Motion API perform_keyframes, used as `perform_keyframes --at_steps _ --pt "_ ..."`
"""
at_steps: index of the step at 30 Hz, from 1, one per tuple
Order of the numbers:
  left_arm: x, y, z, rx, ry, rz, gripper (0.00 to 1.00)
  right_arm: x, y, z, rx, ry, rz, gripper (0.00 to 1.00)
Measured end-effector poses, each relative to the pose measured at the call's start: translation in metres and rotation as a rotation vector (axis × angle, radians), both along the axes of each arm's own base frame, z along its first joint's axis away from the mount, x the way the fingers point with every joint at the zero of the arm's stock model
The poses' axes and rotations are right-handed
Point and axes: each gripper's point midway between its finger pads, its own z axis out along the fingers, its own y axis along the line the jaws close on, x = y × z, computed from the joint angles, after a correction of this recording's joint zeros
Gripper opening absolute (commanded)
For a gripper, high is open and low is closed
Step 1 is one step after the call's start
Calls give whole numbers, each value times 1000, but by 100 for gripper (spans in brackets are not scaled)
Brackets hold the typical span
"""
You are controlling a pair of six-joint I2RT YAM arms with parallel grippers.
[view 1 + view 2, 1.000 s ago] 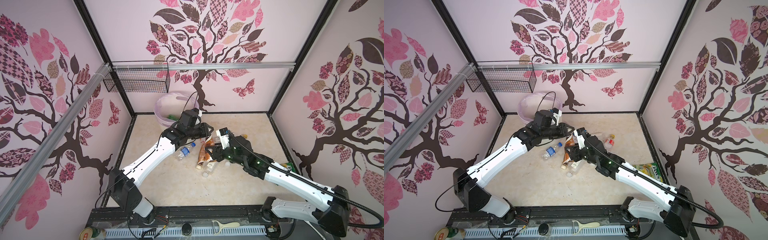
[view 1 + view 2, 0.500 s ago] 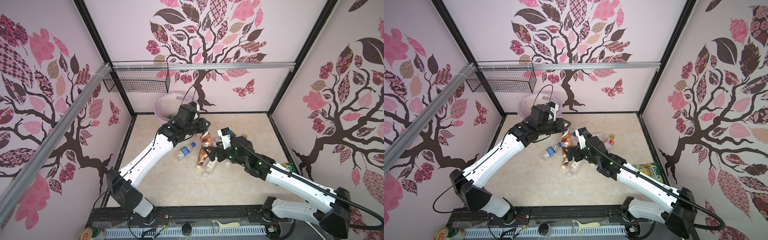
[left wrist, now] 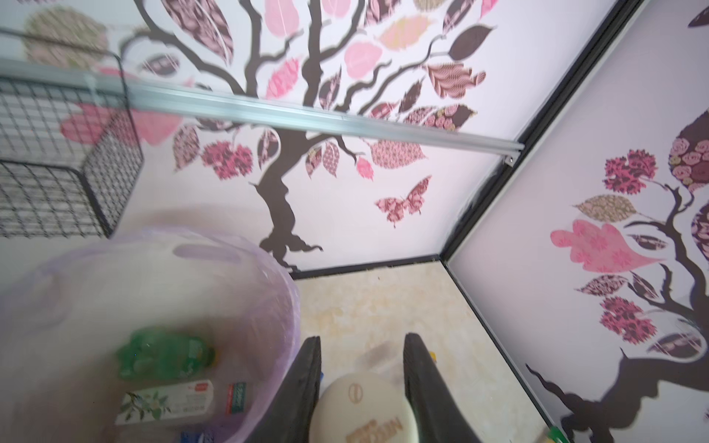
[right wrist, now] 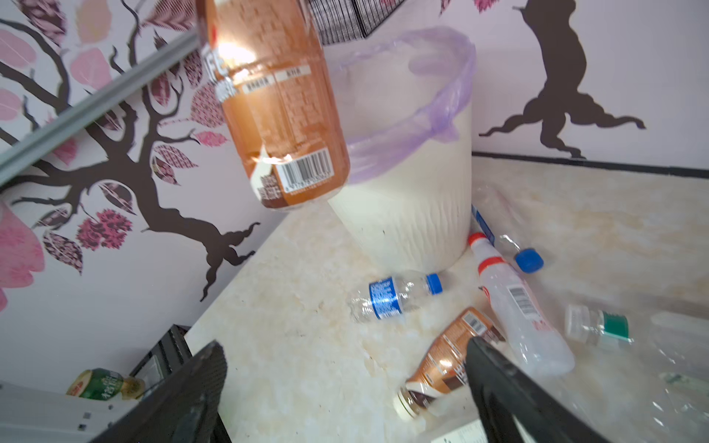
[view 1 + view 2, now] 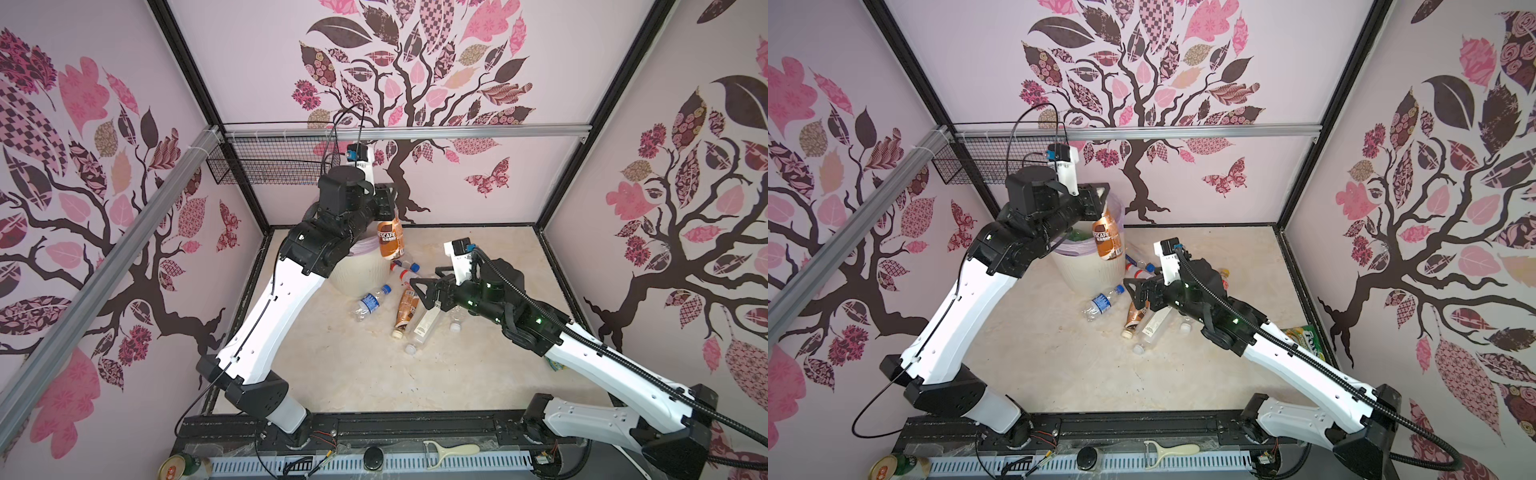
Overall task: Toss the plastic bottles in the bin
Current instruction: 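Open right gripper and raise the coffee bottle with left gripper over bin, then open left gripper above the bin to drop the coffee bottle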
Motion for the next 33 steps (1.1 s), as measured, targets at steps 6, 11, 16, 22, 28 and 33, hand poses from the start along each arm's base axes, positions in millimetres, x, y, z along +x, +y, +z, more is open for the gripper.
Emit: perform_keyframes --at_steps 6,11,16,22,28,33 --pt "-17 36 53 48 -222 116 26 5 8 46 54 -75 15 100" --pt "-51 68 112 46 -445 188 26 6 10 49 55 -82 19 99" --pt "-94 98 168 14 -666 254 25 7 11 33 33 -61 17 100" --pt "-81 120 182 8 -742 339 26 8 12 19 12 -39 15 100" --pt "28 131 98 38 -538 380 61 9 12 14 10 -31 14 100" --pt "96 100 -26 104 -218 276 98 9 12 -9 -25 3 14 99"
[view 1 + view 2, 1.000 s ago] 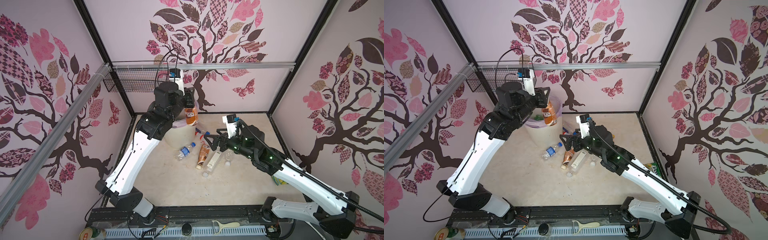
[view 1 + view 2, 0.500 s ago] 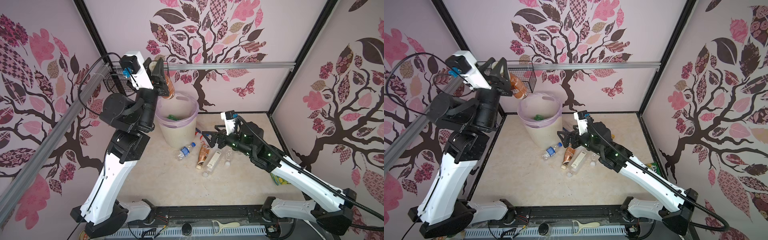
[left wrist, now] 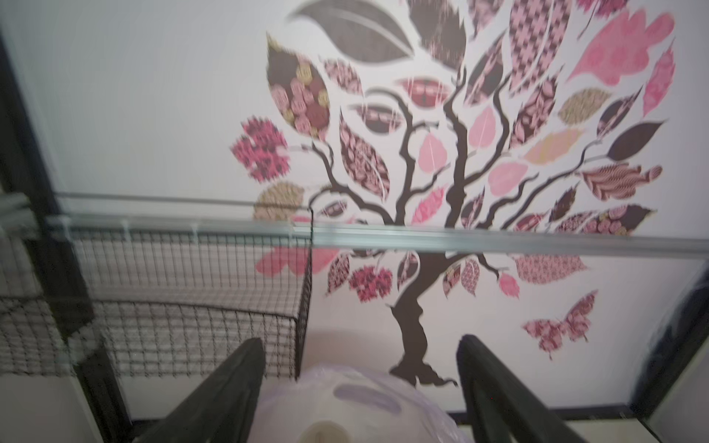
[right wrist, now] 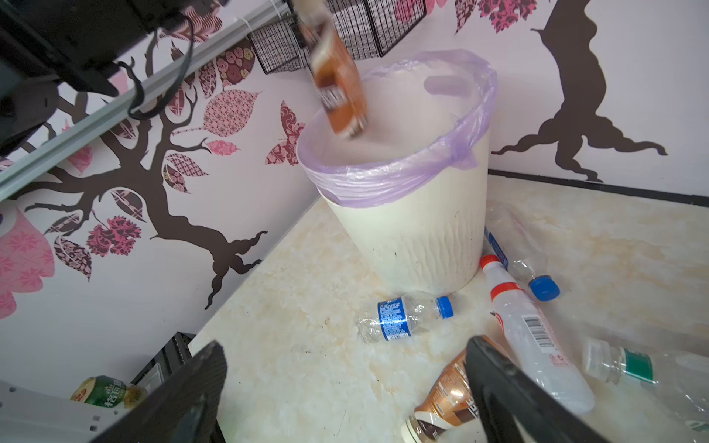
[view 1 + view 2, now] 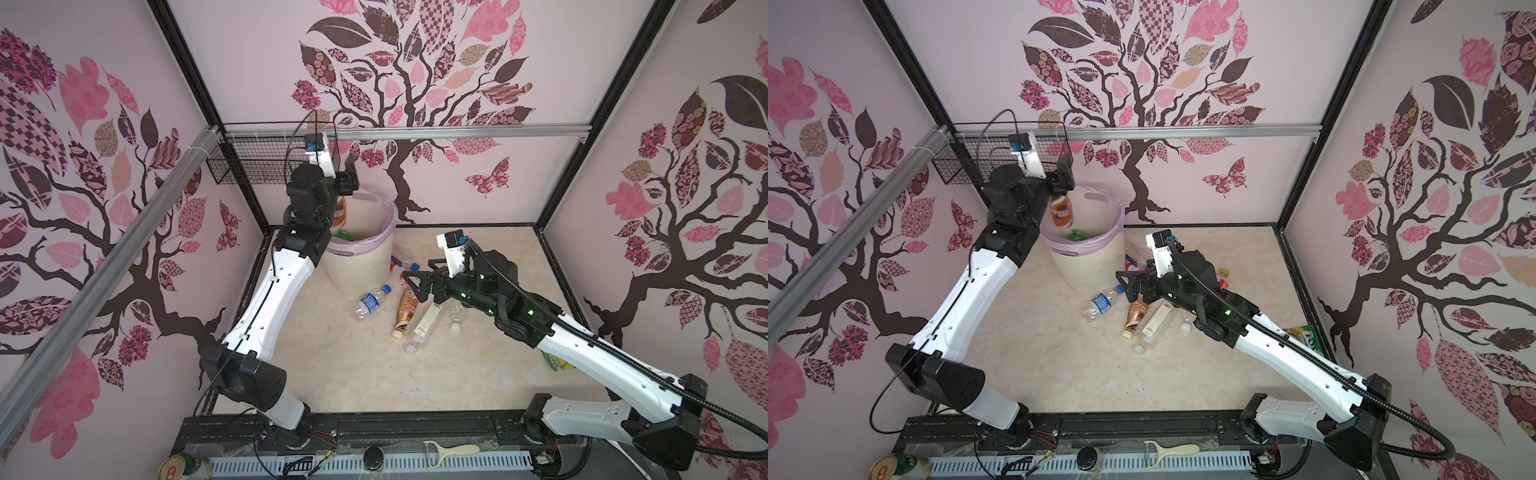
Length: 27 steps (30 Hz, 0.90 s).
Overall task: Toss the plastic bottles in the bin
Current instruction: 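Open left gripper above the bin to drop the coffee bottle, then lower left arm back to pile while right gripper moves to clear square bottle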
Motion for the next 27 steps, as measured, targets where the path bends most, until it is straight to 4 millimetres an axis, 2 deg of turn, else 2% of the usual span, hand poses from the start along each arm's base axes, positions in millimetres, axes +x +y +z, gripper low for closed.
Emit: perform_keyframes --at_steps 1,3,5,10,12,14,16,18,21,23,27 --pt "1 -5 -15 1 44 -14 98 0 0 -3 -6 5 0 100" --pt "-6 -11 -16 -5 59 -35 98 0 0 -5 -7 8 0 99" --pt "-20 -13 -1 -21 36 -53 98 0 0 -4 -1 10 -2 99" --pt "-81 -22 52 -78 -58 -116 99 2 -4 -10 4 29 -35 100" --pt "-103 -32 63 -110 -73 -162 98 4 -11 -19 -10 42 -63 100" --pt "-121 -43 65 -135 -68 -208 98 5 -21 -32 -35 65 -98 99" --pt "-135 -55 53 -151 -30 -248 98 9 -38 -45 -46 92 -145 100" --pt "-141 -64 33 -163 31 -273 98 15 -61 -59 -56 124 -208 99" --pt "-144 -76 -14 -167 157 -289 98 19 -94 -83 -78 171 -302 100" --pt "-146 -87 -47 -147 244 -297 98 16 -103 -101 -100 203 -327 100" --pt "-162 -111 -113 -100 416 -334 98 6 -110 -148 -155 301 -340 100"
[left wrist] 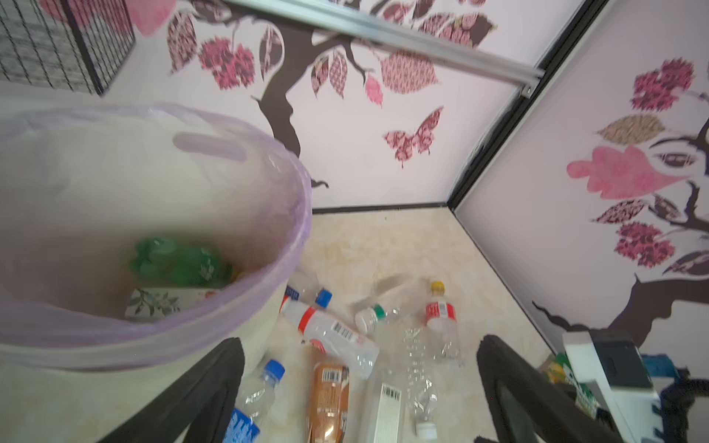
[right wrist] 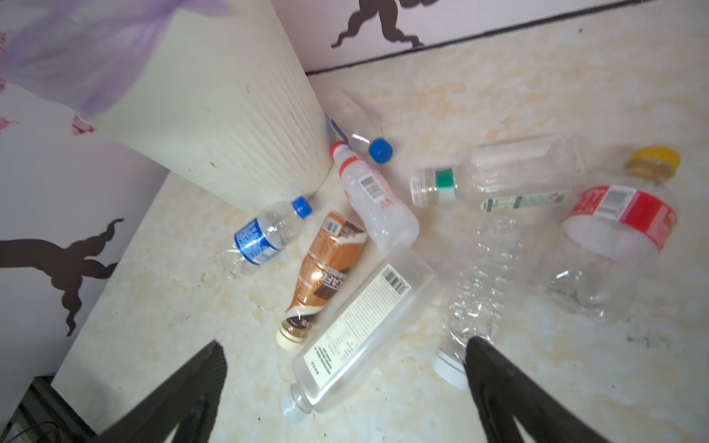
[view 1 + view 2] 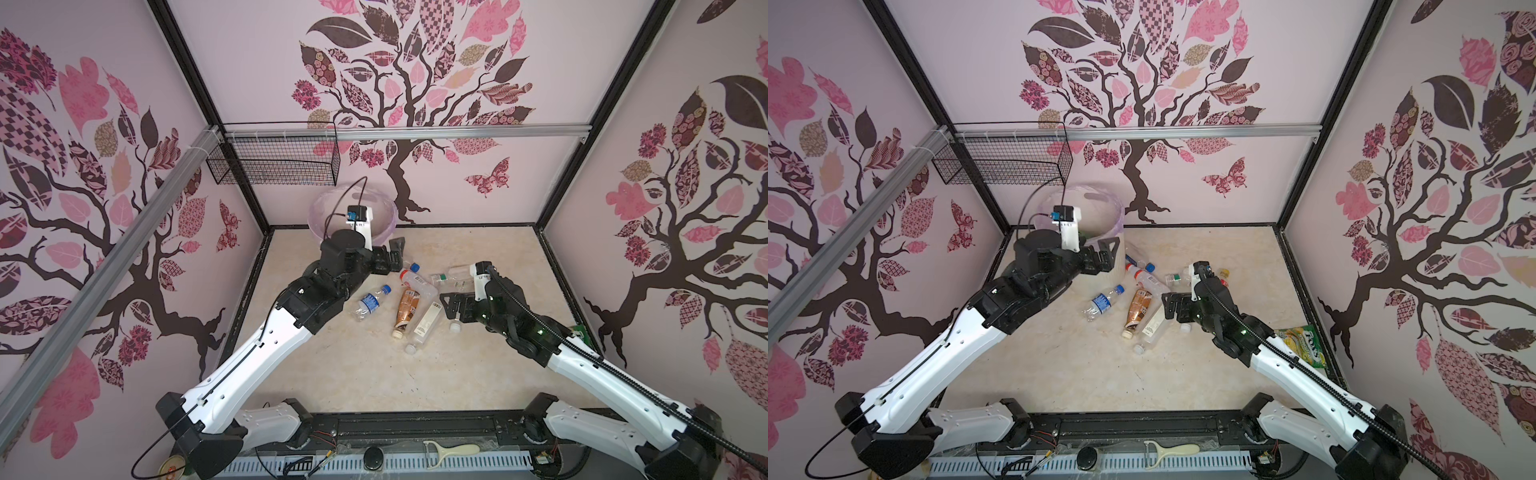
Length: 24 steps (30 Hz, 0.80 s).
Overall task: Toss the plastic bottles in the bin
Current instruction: 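Lower left arm back to pile while right gripper moves to clear square bottle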
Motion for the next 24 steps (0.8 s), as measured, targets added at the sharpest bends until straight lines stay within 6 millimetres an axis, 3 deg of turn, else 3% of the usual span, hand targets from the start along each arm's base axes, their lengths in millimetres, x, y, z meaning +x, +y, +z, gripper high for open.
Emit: perform_keyframes --at_steps 4,7,11,17,24 --pt "-14 3 -59 36 149 1 98 -10 -5 -46 -13 104 -19 100" --pt "-27 9 -87 45 233 1 98 -17 -4 -76 -8 180 -25 100" --pt "-47 23 -113 39 295 8 99 -20 3 -102 12 260 -27 100" --pt "-68 37 -130 2 334 16 98 -16 28 -118 42 311 -9 100" --pt "-79 36 -162 -18 419 14 98 -5 54 -145 36 386 -11 100"
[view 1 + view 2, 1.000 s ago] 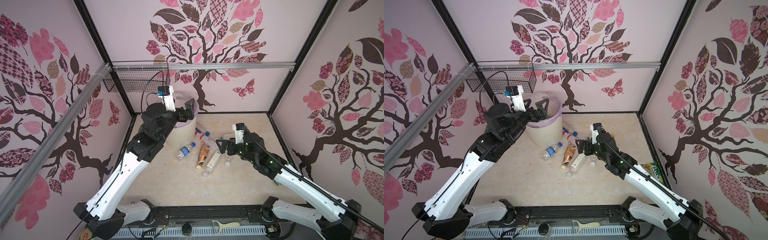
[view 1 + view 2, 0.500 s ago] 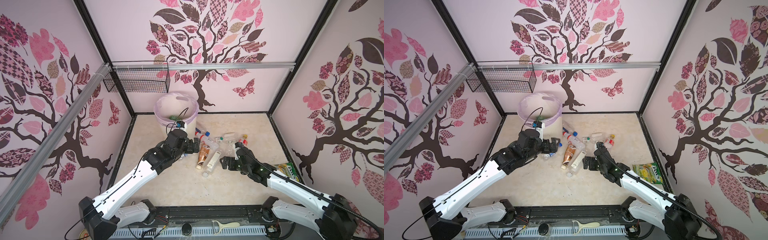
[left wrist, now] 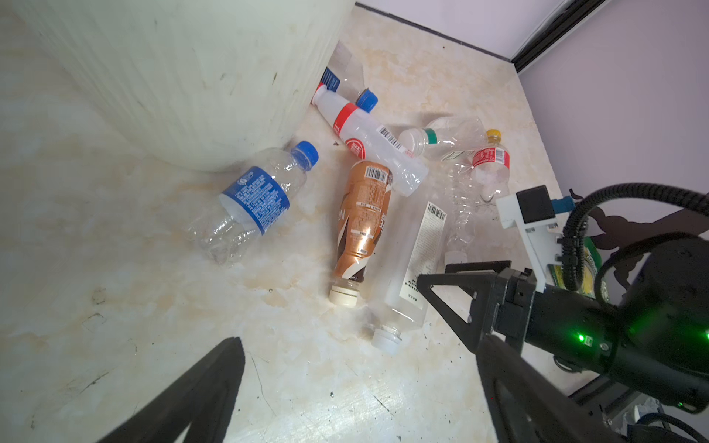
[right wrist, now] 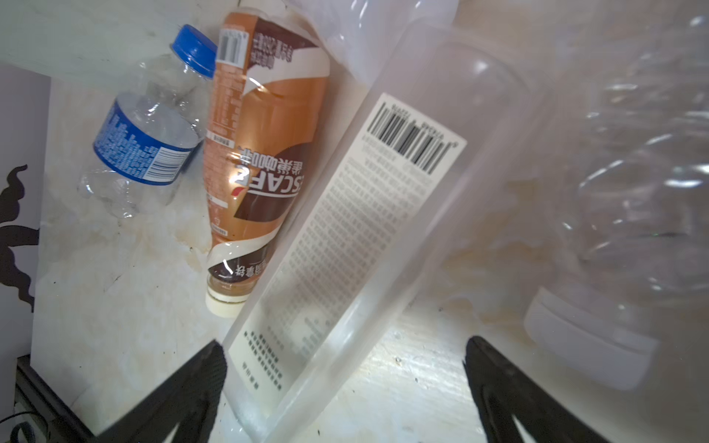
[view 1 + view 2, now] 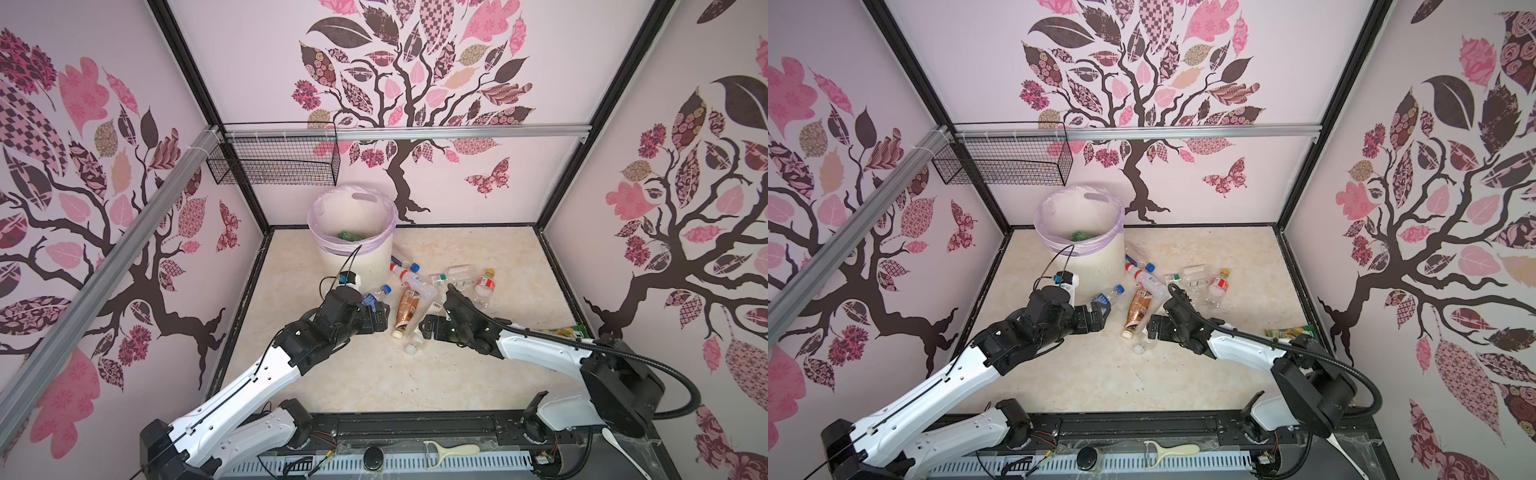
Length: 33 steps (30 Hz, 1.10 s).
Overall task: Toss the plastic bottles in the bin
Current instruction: 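Lower left arm back to pile while right gripper moves to clear square bottle, then position right gripper around the clear square barcode bottle and close on it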
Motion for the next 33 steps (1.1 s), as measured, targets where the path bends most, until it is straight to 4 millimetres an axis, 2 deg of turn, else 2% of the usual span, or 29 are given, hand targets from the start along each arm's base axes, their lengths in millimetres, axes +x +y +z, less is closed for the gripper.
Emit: perform_keyframes --at_steps 2,8,19,29,33 --pt "-2 0 -5 -2 14 -1 98 0 2 -8 -2 18 -6 100" --pt "-7 4 -8 -14 11 5 98 8 11 -8 6 8 -14 100" --pt "-7 4 -9 -27 14 15 98 8 4 -8 -6 -11 -41 98" --pt "-4 -1 -18 -14 38 8 98 2 -2 -3 -6 -11 -46 99" --pt "-4 -1 -18 -16 38 8 98 7 7 8 18 -25 -39 99"
